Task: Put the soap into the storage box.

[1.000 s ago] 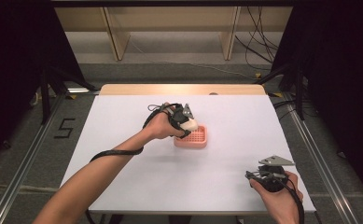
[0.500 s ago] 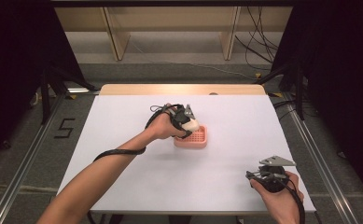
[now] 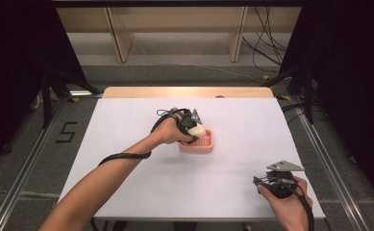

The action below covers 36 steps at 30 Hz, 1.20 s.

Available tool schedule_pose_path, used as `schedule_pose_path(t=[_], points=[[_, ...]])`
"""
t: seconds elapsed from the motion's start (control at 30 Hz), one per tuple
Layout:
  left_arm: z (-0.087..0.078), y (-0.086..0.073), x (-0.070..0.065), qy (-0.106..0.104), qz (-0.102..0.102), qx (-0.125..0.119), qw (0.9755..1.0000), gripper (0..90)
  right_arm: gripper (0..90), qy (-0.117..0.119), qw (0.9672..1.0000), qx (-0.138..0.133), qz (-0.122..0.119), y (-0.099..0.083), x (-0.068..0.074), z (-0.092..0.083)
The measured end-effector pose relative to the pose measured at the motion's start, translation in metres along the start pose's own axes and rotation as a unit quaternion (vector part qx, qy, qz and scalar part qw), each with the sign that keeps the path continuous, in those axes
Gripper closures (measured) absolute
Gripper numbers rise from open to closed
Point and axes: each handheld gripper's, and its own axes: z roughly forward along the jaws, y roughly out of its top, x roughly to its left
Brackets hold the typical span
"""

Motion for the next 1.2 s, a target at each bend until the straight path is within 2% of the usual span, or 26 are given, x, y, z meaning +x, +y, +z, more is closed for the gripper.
schedule_pose_path(t=[0.17, 0.2, 0.23, 0.3, 0.37, 0.4, 0.47, 0.5, 0.53, 0.57, 0.63, 0.67, 0.73, 0.77, 0.83, 0.87, 0.9, 1.0, 1.03, 1.07, 1.1, 1.13, 1.17, 1.2], points=[[0.004, 0.001, -0.002, -0.002, -0.004, 0.003, 1.0, 49.2, 50.4, -0.001, 1.0, -0.001, -0.004, 0.0, 0.0, 0.0], [0.005, 0.002, -0.002, -0.001, 0.001, 0.006, 1.0, 49.1, 50.4, -0.001, 1.0, 0.002, 0.006, 0.0, 0.002, 0.0], [0.006, 0.002, -0.003, -0.003, 0.001, 0.008, 1.0, 49.0, 50.4, 0.001, 1.0, -0.001, -0.004, 0.0, 0.001, 0.0], [0.008, 0.002, -0.005, 0.001, 0.004, 0.014, 0.9999, 48.1, 50.4, 0.001, 1.0, -0.001, -0.004, 0.0, 0.001, 0.0], [0.007, 0.002, -0.005, -0.004, -0.003, 0.003, 1.0, 46.5, 50.4, -0.001, 1.0, -0.001, -0.004, 0.0, 0.0, 0.0], [0.005, 0.003, -0.005, -0.008, -0.013, 0.0, 0.9999, 45.3, 50.4, -0.001, 1.0, -0.001, -0.005, 0.0, 0.0, 0.0], [0.0, 0.003, -0.005, -0.009, -0.014, -0.008, 0.9998, 42.3, 50.4, 0.0, 1.0, -0.001, -0.005, 0.0, 0.0, 0.0], [-0.003, 0.003, -0.005, -0.008, -0.009, -0.011, 0.9999, 41.7, 50.4, 0.001, 0.9999, 0.004, 0.011, 0.0, 0.003, 0.0], [-0.007, 0.003, -0.005, -0.009, -0.009, -0.013, 0.9998, 41.1, 50.4, 0.001, 0.9999, 0.005, 0.011, 0.0, 0.003, 0.0], [-0.012, 0.001, -0.006, -0.007, -0.008, -0.019, 0.9998, 40.8, 50.4, 0.004, 0.9999, 0.003, -0.014, -0.001, -0.001, 0.0], [-0.02, -0.002, -0.006, -0.004, -0.007, -0.027, 0.9996, 40.1, 50.4, 0.003, 0.9997, 0.002, -0.023, -0.001, -0.002, 0.0], [-0.025, -0.005, -0.006, -0.002, -0.014, -0.035, 0.9993, 40.0, 50.4, 0.004, 0.9997, 0.002, -0.023, -0.001, -0.002, 0.0], [-0.037, -0.015, -0.006, 0.003, -0.025, -0.045, 0.9987, 40.0, 50.4, 0.008, 0.9998, 0.003, -0.017, -0.001, -0.001, 0.001], [-0.042, -0.02, -0.006, 0.002, -0.029, -0.045, 0.9986, 40.0, 50.4, 0.014, 0.9996, 0.012, -0.022, 0.0, -0.003, 0.0], [-0.052, -0.033, -0.007, 0.01, -0.035, -0.047, 0.9982, 40.2, 50.4, 0.018, 0.9994, 0.011, -0.026, 0.0, -0.002, 0.0], [-0.056, -0.038, -0.007, 0.01, -0.038, -0.048, 0.9981, 40.2, 50.4, 0.005, 0.9997, 0.008, -0.021, 0.0, -0.001, 0.0], [-0.062, -0.047, -0.009, 0.016, -0.046, -0.054, 0.9974, 40.2, 50.3, -0.001, 1.0, 0.009, 0.002, 0.0, 0.003, -0.001], [-0.076, -0.071, -0.014, 0.024, -0.072, -0.062, 0.9952, 39.7, 50.4, 0.001, 0.9999, 0.013, -0.008, -0.001, 0.002, 0.0], [-0.084, -0.083, -0.016, 0.033, -0.071, -0.063, 0.9949, 39.7, 50.3, 0.005, 0.9997, 0.01, -0.02, 0.0, 0.001, 0.001], [-0.087, -0.09, -0.02, 0.032, -0.087, -0.067, 0.9934, 39.6, 50.3, 0.004, 0.9997, 0.01, -0.022, 0.0, 0.001, 0.001], [-0.094, -0.103, -0.024, 0.029, -0.095, -0.067, 0.9928, 39.4, 50.4, 0.004, 0.9997, 0.01, -0.022, 0.0, 0.001, 0.001], [-0.098, -0.111, -0.027, 0.035, -0.103, -0.072, 0.9914, 39.1, 50.3, 0.004, 0.9997, 0.008, -0.024, 0.0, 0.001, 0.002], [-0.103, -0.125, -0.033, 0.033, -0.121, -0.078, 0.9891, 39.0, 50.3, 0.003, 0.9998, 0.012, -0.019, -0.001, 0.002, 0.001], [-0.107, -0.134, -0.037, 0.037, -0.129, -0.073, 0.9882, 38.7, 50.4, 0.002, 0.9998, 0.016, -0.013, -0.001, 0.003, 0.001]])
